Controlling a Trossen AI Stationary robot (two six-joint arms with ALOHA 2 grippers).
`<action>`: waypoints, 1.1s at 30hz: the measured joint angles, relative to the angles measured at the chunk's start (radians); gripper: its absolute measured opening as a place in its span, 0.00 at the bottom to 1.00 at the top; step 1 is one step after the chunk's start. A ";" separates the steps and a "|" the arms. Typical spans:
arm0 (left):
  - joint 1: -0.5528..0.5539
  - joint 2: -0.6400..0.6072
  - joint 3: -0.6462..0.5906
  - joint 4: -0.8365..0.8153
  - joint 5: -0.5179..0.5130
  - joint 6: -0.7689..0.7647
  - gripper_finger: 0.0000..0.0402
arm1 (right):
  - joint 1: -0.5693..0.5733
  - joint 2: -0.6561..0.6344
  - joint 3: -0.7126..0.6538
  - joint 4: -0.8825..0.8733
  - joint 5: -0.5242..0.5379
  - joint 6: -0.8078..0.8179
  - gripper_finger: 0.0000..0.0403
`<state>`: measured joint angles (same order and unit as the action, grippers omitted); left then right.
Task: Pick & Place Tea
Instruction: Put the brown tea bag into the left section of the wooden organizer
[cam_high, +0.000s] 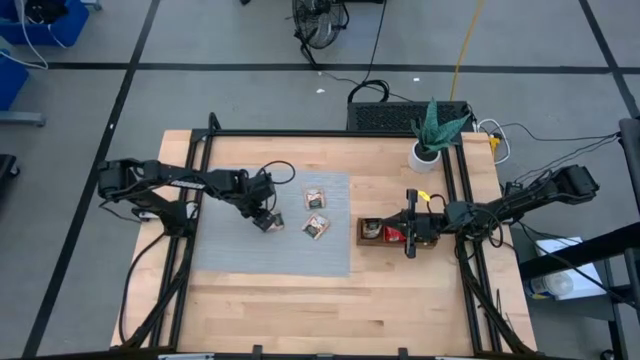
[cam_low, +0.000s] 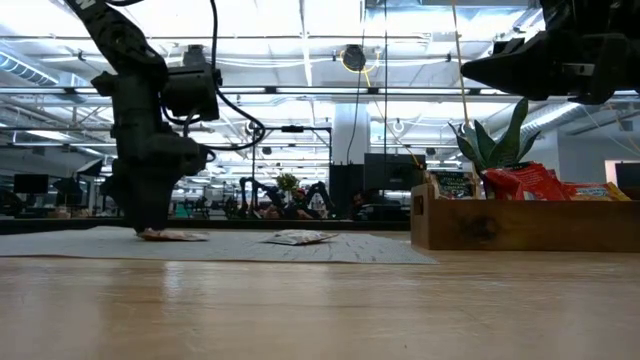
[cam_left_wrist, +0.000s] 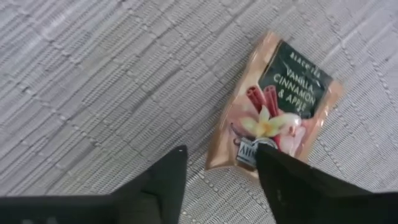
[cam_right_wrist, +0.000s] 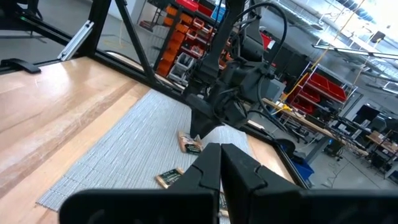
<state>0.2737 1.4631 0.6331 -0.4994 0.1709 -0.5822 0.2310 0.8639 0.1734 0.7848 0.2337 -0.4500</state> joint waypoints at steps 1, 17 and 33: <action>-0.001 0.000 0.000 0.000 -0.009 -0.004 0.45 | 0.000 0.000 0.000 -0.001 0.000 0.000 0.00; -0.035 -0.056 0.038 0.013 -0.100 0.055 0.01 | 0.000 0.000 0.000 -0.003 0.001 -0.007 0.00; -0.207 -0.082 0.072 1.128 -0.448 0.717 0.00 | -0.205 0.123 0.001 0.206 0.108 0.171 0.00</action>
<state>0.0669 1.3815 0.7053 0.6282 -0.2775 0.1345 0.0260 0.9873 0.1748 0.9909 0.3419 -0.2793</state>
